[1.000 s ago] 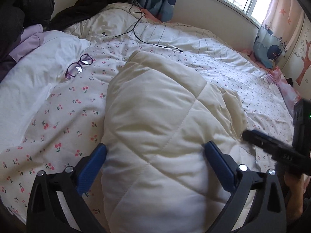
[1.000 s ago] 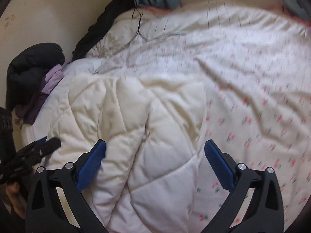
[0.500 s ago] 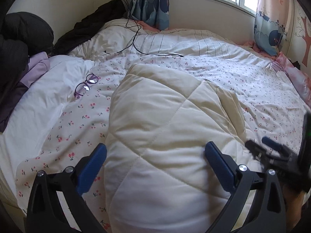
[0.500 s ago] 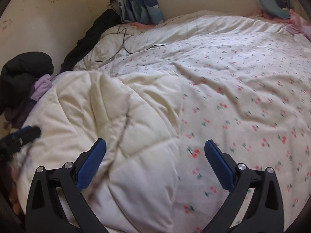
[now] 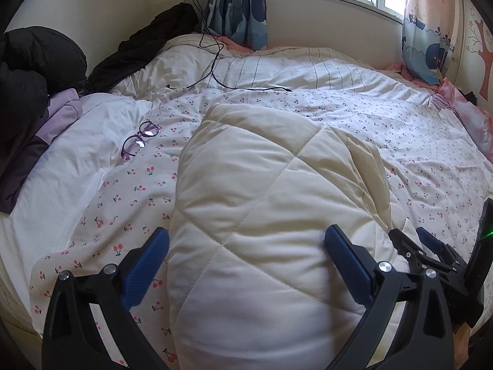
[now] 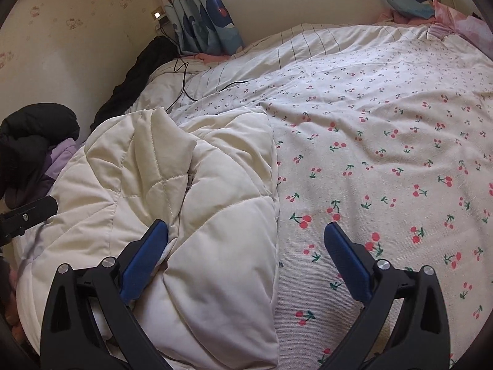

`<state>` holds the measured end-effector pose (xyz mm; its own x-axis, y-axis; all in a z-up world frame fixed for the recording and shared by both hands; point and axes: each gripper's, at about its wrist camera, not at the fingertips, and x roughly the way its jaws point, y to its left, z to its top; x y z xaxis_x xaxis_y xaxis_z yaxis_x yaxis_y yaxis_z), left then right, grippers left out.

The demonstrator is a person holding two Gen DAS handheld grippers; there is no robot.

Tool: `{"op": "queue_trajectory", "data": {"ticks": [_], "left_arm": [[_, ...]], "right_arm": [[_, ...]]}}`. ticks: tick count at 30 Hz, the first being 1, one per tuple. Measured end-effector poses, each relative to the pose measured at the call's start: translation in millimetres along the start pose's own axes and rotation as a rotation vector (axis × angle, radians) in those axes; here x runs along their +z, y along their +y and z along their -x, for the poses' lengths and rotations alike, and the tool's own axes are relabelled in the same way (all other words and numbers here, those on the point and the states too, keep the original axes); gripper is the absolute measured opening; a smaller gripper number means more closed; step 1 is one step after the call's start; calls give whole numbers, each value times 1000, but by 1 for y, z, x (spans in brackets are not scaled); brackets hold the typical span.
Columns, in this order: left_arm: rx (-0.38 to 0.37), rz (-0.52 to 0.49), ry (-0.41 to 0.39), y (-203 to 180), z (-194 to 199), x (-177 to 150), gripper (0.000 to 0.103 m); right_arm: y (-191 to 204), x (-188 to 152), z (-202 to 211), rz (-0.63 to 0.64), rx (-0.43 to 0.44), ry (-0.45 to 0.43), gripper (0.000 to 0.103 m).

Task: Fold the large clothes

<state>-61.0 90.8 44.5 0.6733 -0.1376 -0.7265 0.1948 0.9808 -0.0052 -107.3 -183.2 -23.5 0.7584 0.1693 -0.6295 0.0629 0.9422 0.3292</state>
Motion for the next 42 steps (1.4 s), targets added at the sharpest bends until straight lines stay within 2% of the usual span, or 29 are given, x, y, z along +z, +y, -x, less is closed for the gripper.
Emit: {"op": "queue_trajectory", "data": {"ticks": [4,7,9,11,13,16,17,19,22,25,32,42], "left_arm": [[7,-6,-6,0,1,0,97],[10,-7,-14,0,3,0,97],[14,-9,-16,0,6,-1,97],[9,-4,3,2,10,-2,97],[-22,21,22,6,17,-4,97],[-50,85,74,19,24,-9,97],[-58,114,96,24,25,-10,97],[-70,149,117,33,28,-11,97],[-28,169,121,41,32,-13,97],[-25,170,129,44,34,-15,97],[33,109,134,35,33,-15,97],[43,109,141,32,34,-13,97]], "right_arm": [[7,-2,7,25,-50,-29,97],[9,0,11,30,-90,-9,97],[11,8,17,37,-151,14,97],[19,19,29,45,-186,1,97],[31,30,45,77,-172,-35,97],[57,46,69,105,-95,-62,97],[67,49,74,122,-76,-54,97],[89,52,74,180,-94,20,97],[106,48,70,217,-97,87,97],[112,45,70,226,-120,105,97],[114,41,62,250,-184,137,97],[110,37,49,283,-232,162,97]]}}
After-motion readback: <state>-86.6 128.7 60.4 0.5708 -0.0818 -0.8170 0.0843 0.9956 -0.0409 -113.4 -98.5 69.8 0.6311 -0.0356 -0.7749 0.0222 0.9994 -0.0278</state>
